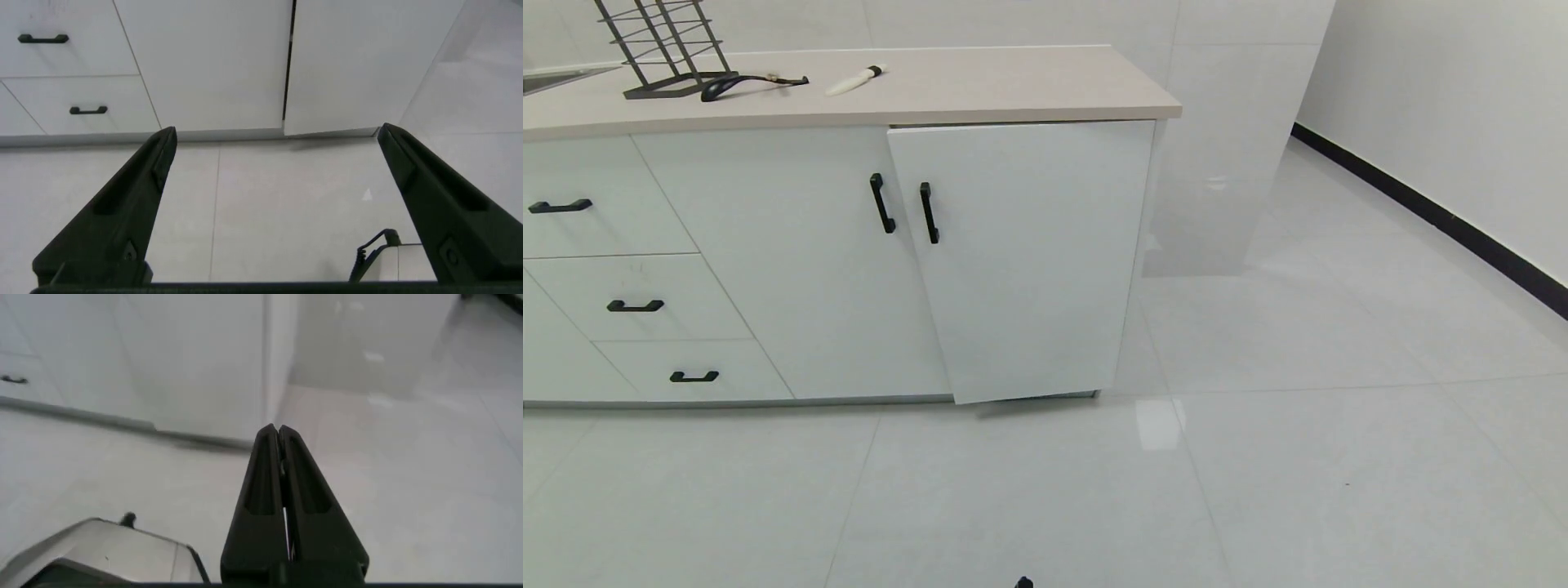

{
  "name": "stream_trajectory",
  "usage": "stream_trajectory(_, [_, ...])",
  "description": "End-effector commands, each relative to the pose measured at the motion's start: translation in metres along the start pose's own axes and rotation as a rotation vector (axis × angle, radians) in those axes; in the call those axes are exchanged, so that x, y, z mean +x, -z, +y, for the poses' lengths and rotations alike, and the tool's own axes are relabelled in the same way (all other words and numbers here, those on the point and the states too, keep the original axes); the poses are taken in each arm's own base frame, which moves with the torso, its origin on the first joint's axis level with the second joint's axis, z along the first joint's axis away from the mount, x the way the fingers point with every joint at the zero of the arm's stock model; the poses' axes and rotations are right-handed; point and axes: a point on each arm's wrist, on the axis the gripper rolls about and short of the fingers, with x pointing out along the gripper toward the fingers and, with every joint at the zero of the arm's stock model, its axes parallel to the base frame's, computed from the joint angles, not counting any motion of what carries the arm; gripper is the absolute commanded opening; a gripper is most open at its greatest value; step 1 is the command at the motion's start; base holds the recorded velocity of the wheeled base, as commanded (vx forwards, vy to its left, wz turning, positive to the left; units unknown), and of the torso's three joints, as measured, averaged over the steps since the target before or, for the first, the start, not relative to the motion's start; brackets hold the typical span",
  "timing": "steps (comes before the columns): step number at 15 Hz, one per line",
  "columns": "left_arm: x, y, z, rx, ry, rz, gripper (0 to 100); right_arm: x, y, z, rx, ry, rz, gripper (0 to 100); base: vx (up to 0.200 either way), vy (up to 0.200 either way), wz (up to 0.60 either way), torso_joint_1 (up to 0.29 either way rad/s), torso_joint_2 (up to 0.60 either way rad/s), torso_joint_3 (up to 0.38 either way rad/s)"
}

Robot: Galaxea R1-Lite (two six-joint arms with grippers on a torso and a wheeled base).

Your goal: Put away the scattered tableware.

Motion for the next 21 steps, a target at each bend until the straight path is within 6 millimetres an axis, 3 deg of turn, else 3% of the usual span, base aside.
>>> stream_trajectory(1, [0.0002,0.0001,0.0,0.0,0.0,0.001,100,-0.0049,0.0039,-0.0012,-0.04,0.137,-0.028,0,0.2,0.0,0.0,0.002,0.0,0.002])
stream_trajectory(8, [0.0001,-0.0002,0.0,-0.001,0.0,0.001,100,-0.0053,0.0078,-0.0035,0.008,0.245,0.01,0,0.2,0.0,0.0,0.002,0.0,0.002])
stream_trajectory(13, [0.0001,-0.0002,-0.0001,0.0,0.001,0.001,100,-0.0052,0.008,-0.0032,0.037,0.225,0.007,0,0.2,0.0,0.0,0.001,0.0,0.0])
stream_trajectory(21, [0.0002,0.0001,-0.0001,0.0,0.004,0.001,100,-0.0028,0.0073,-0.0027,0.034,0.278,0.039,0,0.0,0.0,0.0,0.0,0.0,0.0])
